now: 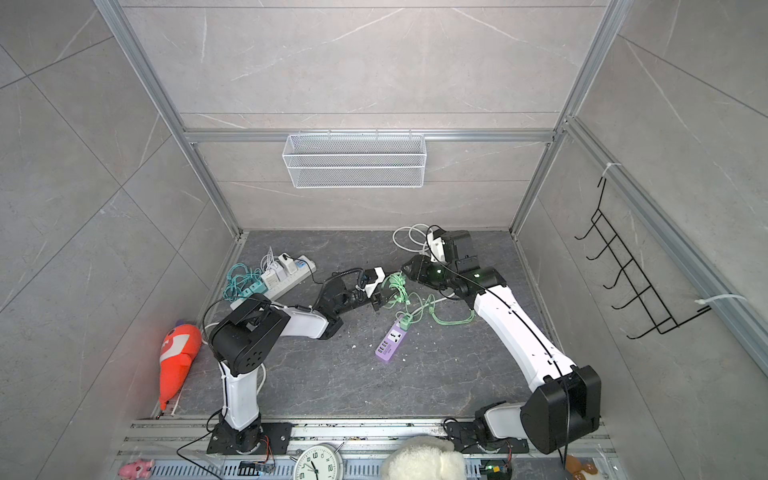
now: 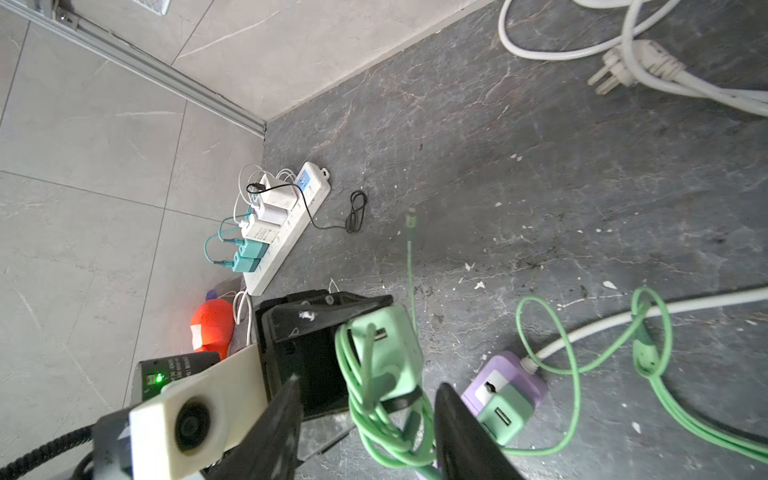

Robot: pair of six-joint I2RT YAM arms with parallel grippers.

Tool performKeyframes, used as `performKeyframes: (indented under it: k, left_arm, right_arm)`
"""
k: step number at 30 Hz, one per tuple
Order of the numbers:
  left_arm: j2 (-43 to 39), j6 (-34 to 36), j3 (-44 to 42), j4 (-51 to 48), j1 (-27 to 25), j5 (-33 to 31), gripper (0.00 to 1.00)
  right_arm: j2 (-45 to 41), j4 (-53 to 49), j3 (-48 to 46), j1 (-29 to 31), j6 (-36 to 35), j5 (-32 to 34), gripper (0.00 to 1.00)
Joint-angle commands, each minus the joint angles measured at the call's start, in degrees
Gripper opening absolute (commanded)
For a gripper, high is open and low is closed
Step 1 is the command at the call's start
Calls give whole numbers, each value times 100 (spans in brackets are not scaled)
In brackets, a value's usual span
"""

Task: Insert the plug
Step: 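Grasp the cable-wrapped charger with the right gripper beside the left gripper, then open the left gripper and draw it back while the right holds the charger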

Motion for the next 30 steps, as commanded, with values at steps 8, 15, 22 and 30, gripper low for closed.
performKeyframes:
  k: [8, 15, 22, 30]
  left_arm:
    - [-292, 122, 21, 743, -13, 347, 25]
    - [-397, 191, -71, 739, -27, 342, 25]
    - [-451, 247, -144, 679, -30, 368, 24]
    - [-538, 306, -213, 665, -30, 310, 23]
  right_arm:
    - [386, -73, 133, 288, 227, 463, 50]
    - [554, 43, 187, 320, 500, 558, 46]
    - [470, 145, 221, 321, 584, 639, 47]
    - [596, -231, 347, 347, 509, 907, 47]
